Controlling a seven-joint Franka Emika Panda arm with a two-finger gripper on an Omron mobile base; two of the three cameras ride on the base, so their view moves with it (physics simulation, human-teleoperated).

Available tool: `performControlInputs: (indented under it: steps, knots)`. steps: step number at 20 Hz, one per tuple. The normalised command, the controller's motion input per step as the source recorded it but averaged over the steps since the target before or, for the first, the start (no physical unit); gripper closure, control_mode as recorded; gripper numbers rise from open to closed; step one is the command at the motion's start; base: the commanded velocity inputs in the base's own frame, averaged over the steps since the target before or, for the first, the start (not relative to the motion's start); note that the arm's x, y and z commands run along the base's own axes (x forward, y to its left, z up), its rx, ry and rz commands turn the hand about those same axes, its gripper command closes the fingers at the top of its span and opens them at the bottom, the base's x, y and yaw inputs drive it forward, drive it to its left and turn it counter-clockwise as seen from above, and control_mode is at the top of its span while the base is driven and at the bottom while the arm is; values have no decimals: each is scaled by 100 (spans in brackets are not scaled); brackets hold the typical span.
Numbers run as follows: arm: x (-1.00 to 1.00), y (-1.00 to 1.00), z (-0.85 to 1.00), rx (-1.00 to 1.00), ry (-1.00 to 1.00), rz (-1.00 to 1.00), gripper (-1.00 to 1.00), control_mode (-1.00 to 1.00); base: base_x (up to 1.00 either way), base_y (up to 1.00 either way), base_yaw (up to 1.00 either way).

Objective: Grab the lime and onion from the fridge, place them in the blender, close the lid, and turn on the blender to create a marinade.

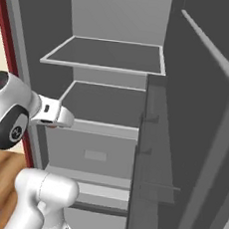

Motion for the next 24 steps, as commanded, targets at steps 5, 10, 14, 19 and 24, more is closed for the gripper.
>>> performControlInputs:
  steps: [5, 10, 14, 19, 24]
  knots:
    - [0, 0, 0, 0, 0, 0, 100, 100, -56, 89, 0]
    - [0, 0, 0, 0, 0, 0, 100, 100, -83, 63, -27]
    - [0, 0, 0, 0, 0, 0, 100, 100, -100, 6, -55]
    - [0, 0, 0, 0, 0, 0, 100, 100, -82, 0, -69]
    - [0, 0, 0, 0, 0, 0, 100, 100, -63, 0, -74]
